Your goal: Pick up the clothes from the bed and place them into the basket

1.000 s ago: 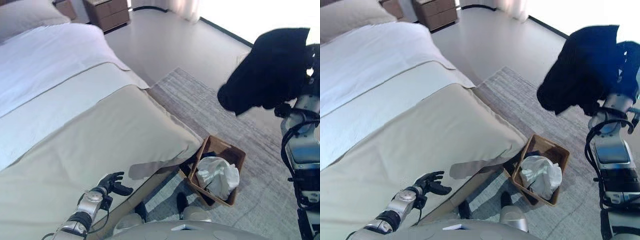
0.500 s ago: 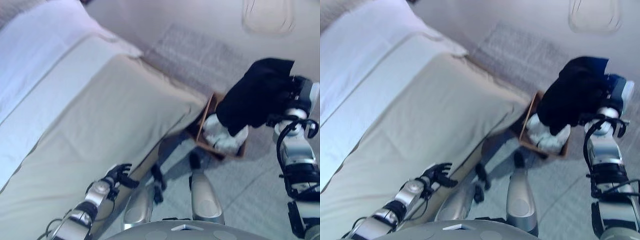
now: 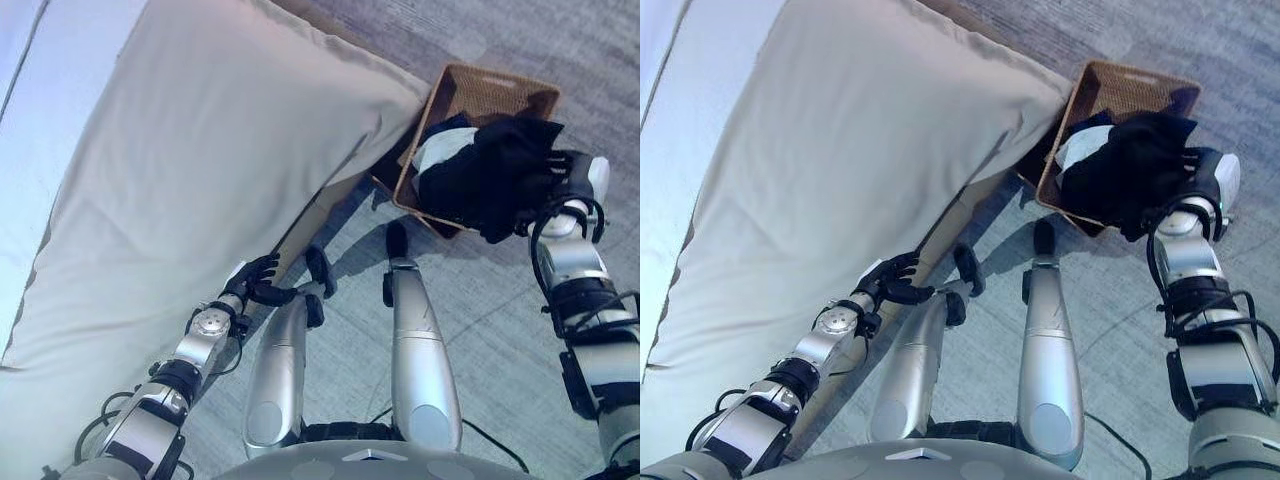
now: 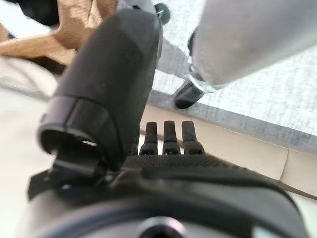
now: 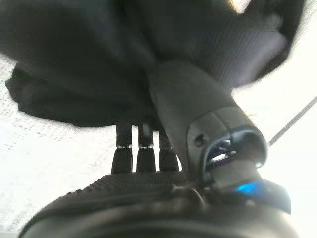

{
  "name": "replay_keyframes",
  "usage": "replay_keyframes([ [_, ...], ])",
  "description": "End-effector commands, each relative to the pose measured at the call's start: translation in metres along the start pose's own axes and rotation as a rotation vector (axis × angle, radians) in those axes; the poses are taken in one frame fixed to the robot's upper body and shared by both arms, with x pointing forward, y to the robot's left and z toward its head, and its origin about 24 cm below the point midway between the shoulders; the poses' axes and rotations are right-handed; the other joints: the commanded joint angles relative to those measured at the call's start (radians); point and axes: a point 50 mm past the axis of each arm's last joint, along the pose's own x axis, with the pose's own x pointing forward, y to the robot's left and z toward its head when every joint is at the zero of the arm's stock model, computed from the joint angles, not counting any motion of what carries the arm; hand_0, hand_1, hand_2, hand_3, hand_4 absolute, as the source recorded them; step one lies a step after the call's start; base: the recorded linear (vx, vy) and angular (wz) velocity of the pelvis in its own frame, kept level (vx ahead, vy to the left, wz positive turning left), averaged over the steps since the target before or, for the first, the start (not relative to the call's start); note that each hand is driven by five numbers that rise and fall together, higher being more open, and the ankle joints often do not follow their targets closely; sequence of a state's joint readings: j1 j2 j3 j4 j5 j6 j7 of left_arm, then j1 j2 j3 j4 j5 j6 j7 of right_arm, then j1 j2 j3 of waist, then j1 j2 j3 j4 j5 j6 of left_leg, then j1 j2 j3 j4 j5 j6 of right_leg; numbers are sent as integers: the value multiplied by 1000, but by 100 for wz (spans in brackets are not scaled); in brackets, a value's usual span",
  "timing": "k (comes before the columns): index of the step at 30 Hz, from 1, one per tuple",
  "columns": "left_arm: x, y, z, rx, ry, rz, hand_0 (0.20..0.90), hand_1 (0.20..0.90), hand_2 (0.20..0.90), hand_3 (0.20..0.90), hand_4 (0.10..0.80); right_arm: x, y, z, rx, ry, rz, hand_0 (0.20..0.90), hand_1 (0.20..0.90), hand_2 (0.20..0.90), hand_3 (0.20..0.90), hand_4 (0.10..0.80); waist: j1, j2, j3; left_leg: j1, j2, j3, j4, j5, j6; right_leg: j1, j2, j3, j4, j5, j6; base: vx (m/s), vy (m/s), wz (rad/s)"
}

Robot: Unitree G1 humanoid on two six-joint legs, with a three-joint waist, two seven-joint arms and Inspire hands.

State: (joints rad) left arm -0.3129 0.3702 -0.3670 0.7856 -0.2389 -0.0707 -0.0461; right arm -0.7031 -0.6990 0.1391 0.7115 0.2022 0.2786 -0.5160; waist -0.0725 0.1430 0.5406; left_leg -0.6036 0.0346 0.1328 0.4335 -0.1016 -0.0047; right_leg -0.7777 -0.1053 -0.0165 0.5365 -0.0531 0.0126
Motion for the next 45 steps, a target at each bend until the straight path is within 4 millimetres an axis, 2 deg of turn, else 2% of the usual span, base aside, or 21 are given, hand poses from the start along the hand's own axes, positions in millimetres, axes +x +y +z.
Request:
replay_keyframes([
  [1, -11, 2, -9, 3, -20, -2, 900, 900, 900, 900, 800, 16, -48, 41, -7, -154, -194, 900, 900, 900, 900, 800, -15, 63, -21, 8, -37, 28, 116, -82, 19, 64, 0, -52, 103, -160, -46, 1, 22, 26],
  [5, -11, 0, -13, 2, 8, -16, 900, 900, 900, 900, 800, 16, -47, 23, 18, -96, -198, 900, 900, 900, 900, 800, -10, 59, -21, 21, -41, 29, 93, -72, 14, 77, -3, -60, 76, -147, -42, 7, 49, 11],
  [9, -14, -2, -28, -4, 73, 6, 900, 900, 900, 900, 800, 12, -44, 5, 45, -72, -201, 900, 900, 900, 900, 800, -12, 45, -21, 58, -41, 29, 54, -59, 12, 114, -1, -62, 27, -123, -35, 9, 74, 0],
  [13, -16, -1, -40, -34, 123, 28, 900, 900, 900, 900, 800, 5, -37, -3, 95, -86, -190, 900, 900, 900, 900, 800, -13, 27, -21, 108, -44, 21, -6, -37, 9, 164, 2, -59, -39, -93, -20, 4, 72, 3],
  [17, -20, 5, -52, -56, 170, 50, 900, 900, 900, 900, 800, -2, -26, -15, 117, -73, -162, 900, 900, 900, 900, 800, -12, 7, -21, 181, -46, 12, -102, -3, 1, 236, 8, -57, -135, -50, 1, -41, 91, 3],
  [18, -21, 7, -54, -62, 178, 53, 900, 900, 900, 900, 800, -4, -22, -19, 122, -64, -148, 900, 900, 900, 900, 800, -12, -1, -21, 188, -47, 19, -131, 31, 5, 245, 6, -64, -171, -10, -1, -115, 92, 9],
  [22, -29, 8, -70, -71, 241, 40, 900, 900, 900, 900, 800, -25, 2, -56, 164, 3, -24, 900, 900, 900, 900, 800, -6, -31, -57, 292, -47, 4, -268, 70, -7, 355, 15, -67, -297, 39, 22, -18, 79, 7],
  [26, -49, 4, -103, -79, 363, 4, 900, 900, 900, 900, 800, -77, 31, -130, 236, 160, 245, 900, 900, 900, 900, 800, 4, -81, -173, 427, -50, -29, -408, 92, -12, 515, 25, -64, -444, 76, 52, 133, 88, 17],
  [27, -57, 1, -116, -82, 415, -16, 900, 900, 900, 900, 800, -102, 43, -159, 229, 253, 357, 900, 900, 900, 900, 800, 5, -98, -227, 481, -45, -27, -449, 96, -14, 577, 32, -67, -492, 85, 62, 206, 141, 16],
  [32, -78, -16, -148, -93, 557, -95, 900, 900, 900, 900, 800, -172, 59, -231, 87, 472, 635, 900, 900, 900, 900, 800, 8, -127, -368, 598, -41, -8, -470, 70, -3, 700, 44, -83, -550, 89, 65, 179, 120, 11],
  [38, -87, -20, -160, -130, 623, -112, 900, 900, 900, 900, 800, -227, 48, -285, -107, 732, 821, 900, 900, 900, 900, 800, 22, -143, -429, 686, -46, -18, -465, 36, 14, 801, 50, -99, -543, 54, 51, 61, 70, 22],
  [45, -91, -26, -166, -162, 654, -108, 900, 900, 900, 900, 800, -248, 45, -299, -204, 845, 899, 900, 900, 900, 900, 800, 41, -138, -449, 720, -51, -55, -480, 33, 20, 843, 56, -114, -524, 19, 43, 1, 31, 16],
])
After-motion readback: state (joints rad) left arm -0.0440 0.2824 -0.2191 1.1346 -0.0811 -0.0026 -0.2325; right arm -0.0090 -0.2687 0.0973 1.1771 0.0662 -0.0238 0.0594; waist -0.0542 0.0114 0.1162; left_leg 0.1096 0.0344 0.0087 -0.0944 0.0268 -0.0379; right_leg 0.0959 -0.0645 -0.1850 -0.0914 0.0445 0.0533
